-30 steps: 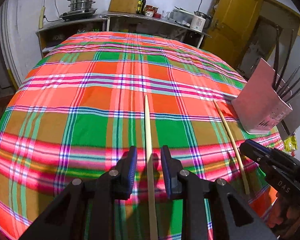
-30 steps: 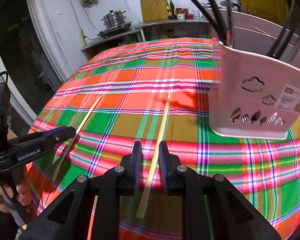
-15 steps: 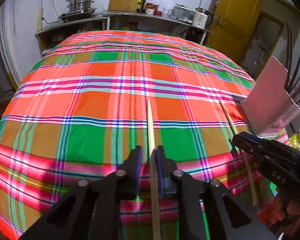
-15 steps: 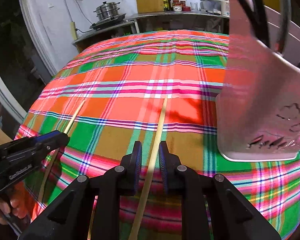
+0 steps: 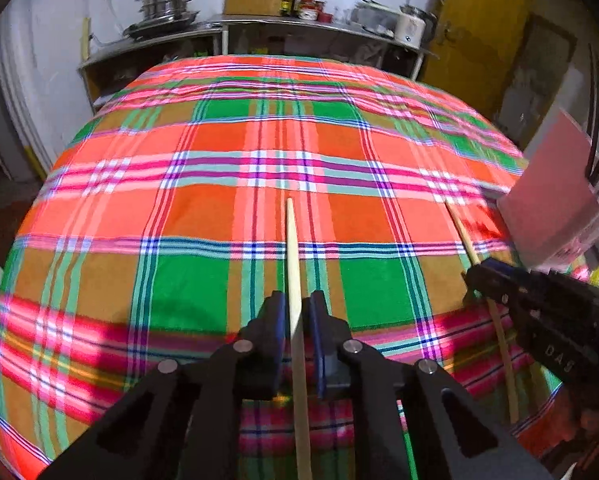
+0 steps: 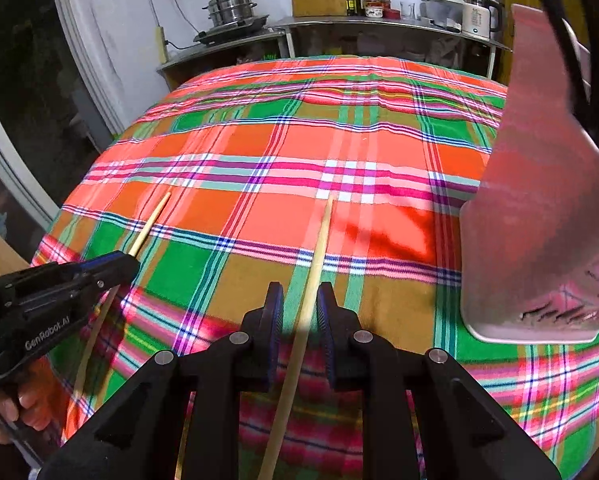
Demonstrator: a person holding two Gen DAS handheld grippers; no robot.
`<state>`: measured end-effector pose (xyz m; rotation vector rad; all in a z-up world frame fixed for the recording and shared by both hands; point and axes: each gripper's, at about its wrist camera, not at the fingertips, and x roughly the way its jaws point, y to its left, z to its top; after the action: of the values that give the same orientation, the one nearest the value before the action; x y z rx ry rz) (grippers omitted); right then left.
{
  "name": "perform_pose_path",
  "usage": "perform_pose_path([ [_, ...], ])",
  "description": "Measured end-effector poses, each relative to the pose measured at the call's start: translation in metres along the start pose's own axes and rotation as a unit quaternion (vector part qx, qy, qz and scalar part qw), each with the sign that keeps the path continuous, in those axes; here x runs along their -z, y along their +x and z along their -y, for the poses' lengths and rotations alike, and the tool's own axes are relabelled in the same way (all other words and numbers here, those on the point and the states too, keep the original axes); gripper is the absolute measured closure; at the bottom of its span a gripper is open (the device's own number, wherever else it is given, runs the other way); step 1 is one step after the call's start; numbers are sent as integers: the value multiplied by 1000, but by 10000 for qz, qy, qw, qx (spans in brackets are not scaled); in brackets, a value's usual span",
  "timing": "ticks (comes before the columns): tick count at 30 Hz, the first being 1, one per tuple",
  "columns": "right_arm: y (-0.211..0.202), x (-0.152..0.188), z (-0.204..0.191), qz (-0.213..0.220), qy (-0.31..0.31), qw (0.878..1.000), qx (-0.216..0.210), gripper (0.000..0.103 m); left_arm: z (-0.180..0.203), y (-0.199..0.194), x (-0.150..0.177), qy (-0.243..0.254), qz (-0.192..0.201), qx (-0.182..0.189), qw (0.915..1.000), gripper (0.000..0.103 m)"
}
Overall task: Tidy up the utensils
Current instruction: 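Close the left tool on a wooden chopstick while the right tool grasps another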
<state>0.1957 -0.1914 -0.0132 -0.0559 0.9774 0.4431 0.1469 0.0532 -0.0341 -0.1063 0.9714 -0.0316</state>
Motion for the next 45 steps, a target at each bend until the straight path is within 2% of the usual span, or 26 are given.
perform_pose_path([
  [5,5,-6,-2,-83,14,9999,78,85,6,5,-8,245,-85,-76,9996,86],
  [15,9,-15,-5,-217,-101,9997,102,85,9,10,-15,322,-87,-132,9994,86],
  [23,14,-21,-7,-300,-188,9992,160,85,10,10,-15,340,-59,-132,9993,92],
  [26,14,-22,-8,-285,-220,9991,216,93,9,10,-15,324,-48,-84,9994,96],
  [31,13,-22,-5,-277,-169,9994,135,97,7,10,-17,220,-92,31,9997,96],
  [36,5,-21,-6,-172,-127,9998,-9,97,4,2,-19,96,-81,215,9997,96],
  [45,-29,-30,-11,268,-131,9993,-222,97,5,-41,-30,52,302,468,9984,96],
])
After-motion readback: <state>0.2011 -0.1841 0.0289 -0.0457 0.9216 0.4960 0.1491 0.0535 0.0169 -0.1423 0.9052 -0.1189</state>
